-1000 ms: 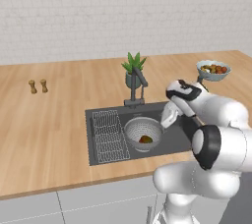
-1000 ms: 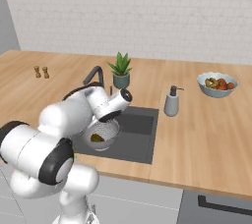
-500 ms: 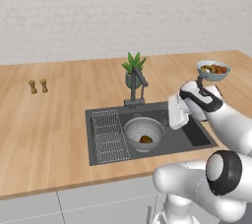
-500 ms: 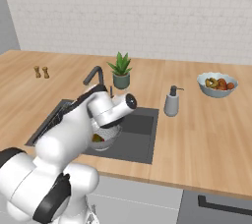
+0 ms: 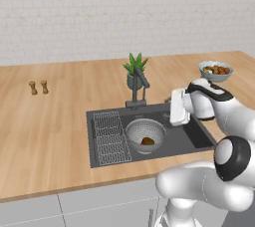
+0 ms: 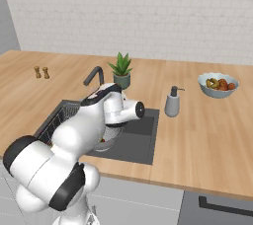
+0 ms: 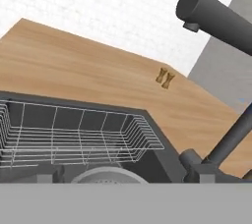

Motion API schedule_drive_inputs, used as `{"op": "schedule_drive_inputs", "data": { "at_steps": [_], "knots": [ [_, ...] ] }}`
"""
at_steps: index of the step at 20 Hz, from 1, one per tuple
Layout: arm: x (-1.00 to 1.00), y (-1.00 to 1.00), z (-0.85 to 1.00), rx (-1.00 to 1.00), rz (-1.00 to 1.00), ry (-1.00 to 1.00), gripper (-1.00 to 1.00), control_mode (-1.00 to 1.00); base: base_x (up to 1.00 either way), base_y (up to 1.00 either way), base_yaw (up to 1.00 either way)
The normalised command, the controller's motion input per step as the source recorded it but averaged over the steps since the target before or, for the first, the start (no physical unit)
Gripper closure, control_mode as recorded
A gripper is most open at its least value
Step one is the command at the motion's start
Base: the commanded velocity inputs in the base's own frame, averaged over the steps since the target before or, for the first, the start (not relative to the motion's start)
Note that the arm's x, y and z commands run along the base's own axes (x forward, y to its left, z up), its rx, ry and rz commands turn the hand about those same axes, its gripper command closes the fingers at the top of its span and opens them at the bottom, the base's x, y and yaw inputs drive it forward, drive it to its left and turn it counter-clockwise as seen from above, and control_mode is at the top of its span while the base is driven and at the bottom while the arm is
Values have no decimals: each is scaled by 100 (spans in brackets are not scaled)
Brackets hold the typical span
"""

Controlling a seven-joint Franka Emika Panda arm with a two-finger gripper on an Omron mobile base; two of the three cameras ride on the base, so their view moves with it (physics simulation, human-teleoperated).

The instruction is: Put the colander in the sink, put the mango, apple in the colander, and turn on the sink faucet and pour water over the colander.

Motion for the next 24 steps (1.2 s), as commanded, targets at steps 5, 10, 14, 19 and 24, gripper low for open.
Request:
{"op": "schedule_drive_inputs", "data": {
  "at_steps": [5,10,14,19,24],
  "knots": [
    [68,-2,4,14,-4,-11,-100,-100,0,0,0],
    [79,0,1,14,-8,-1,-100,-100,0,0,0],
    [61,0,1,12,-5,0,-100,-100,0,0,0],
    [44,0,-5,17,0,0,-100,-100,0,0,0],
    [43,0,-6,18,0,0,-100,-100,0,0,0]
  ]
}}
